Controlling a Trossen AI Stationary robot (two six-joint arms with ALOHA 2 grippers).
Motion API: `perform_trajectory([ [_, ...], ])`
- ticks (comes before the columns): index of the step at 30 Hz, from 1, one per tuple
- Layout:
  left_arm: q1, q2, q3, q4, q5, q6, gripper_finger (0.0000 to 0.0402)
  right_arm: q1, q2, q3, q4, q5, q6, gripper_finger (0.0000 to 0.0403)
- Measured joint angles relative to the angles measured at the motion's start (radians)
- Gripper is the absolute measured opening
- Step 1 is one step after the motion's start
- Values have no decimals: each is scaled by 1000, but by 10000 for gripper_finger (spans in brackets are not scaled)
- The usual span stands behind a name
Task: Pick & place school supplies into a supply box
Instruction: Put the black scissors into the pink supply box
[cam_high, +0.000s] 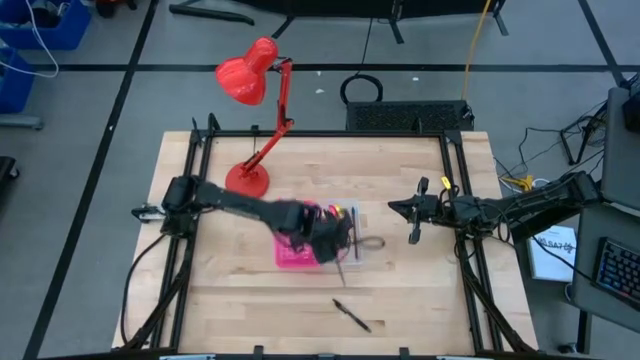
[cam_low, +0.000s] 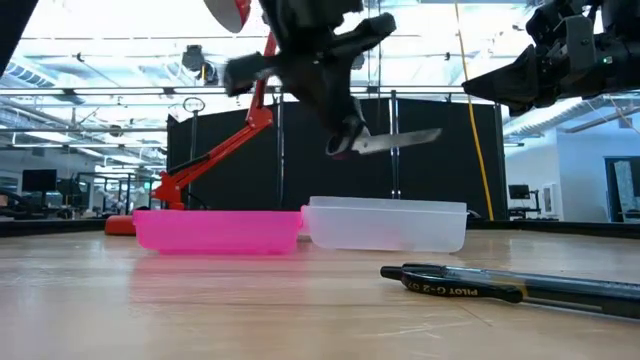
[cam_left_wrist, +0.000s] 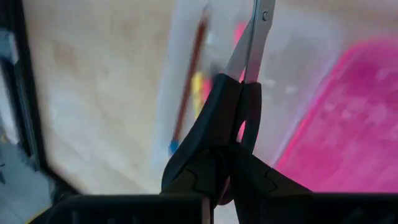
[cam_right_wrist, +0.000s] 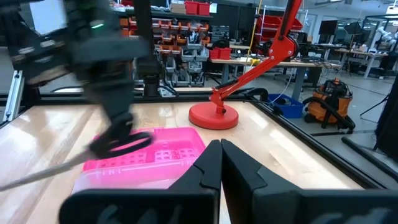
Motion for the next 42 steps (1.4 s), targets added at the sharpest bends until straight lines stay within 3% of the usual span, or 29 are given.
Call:
perform_trajectory([
  [9,180,-1,36,-70,95,271,29,0,0,-1,-30,1,-27,0],
  [15,237,5,34,-46,221,349,31,0,0,-1,-20,2,-27,0],
  [19,257,18,8,-5,232,417,27,0,0,-1,16,2,-31,0],
  [24,286,46,8,28,288,431,39,0,0,-1,33,2,-34,0],
  [33,309,147,6,38,287,450,26,0,7,-1,32,2,-27,0],
  [42,307,173,7,47,280,467,99,0,13,-1,6,2,11,0],
])
